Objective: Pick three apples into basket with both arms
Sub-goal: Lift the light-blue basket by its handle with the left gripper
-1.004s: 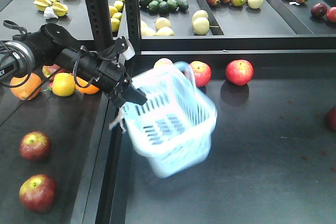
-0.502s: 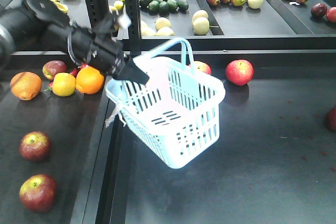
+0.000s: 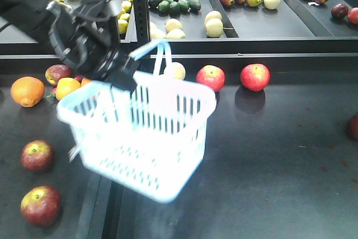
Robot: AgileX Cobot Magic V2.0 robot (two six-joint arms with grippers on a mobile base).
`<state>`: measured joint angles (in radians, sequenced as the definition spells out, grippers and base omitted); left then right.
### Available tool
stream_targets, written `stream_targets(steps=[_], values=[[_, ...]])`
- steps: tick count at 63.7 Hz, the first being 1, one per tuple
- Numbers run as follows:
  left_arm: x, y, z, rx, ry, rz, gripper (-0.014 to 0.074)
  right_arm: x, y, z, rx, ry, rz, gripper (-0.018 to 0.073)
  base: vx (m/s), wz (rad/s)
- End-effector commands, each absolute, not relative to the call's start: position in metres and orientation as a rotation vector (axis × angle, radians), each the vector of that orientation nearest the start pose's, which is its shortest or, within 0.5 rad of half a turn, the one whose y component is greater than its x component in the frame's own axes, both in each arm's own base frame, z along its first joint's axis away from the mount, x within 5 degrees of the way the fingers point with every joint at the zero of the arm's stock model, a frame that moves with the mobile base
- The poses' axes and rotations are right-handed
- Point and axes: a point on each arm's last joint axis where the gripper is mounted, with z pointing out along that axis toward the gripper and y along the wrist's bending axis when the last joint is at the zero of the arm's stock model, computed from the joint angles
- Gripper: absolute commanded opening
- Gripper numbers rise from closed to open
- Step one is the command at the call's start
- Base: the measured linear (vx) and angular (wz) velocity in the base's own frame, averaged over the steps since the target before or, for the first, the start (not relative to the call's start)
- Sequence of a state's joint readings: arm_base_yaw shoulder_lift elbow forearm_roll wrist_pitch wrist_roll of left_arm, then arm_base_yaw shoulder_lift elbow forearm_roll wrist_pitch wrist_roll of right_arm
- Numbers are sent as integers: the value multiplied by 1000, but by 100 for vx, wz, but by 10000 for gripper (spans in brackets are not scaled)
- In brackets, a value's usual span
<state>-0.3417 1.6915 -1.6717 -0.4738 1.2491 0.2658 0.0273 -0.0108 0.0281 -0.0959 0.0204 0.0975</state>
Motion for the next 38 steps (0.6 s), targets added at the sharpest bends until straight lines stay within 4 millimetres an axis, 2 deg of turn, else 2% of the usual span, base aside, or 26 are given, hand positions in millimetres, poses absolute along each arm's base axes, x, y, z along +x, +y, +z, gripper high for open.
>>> stream_targets(steps=[1,9,15,26,38], values=[[283,-152,391,719,2530,-742,-8,56,2,204,-24,1456,17,-4,0,0],[260,-143,391,628,2564,-763,-8,56,2,204,-24,1456,17,-4,0,0],[251,-139,391,568,2546,-767,-8,56,2,204,-24,1456,17,-4,0,0],[250,-137,391,471,2504,-778,-8,56,2,204,-24,1456,17,-4,0,0],[251,-137,391,457,2500,-779,-8,56,2,204,-24,1456,17,-4,0,0]])
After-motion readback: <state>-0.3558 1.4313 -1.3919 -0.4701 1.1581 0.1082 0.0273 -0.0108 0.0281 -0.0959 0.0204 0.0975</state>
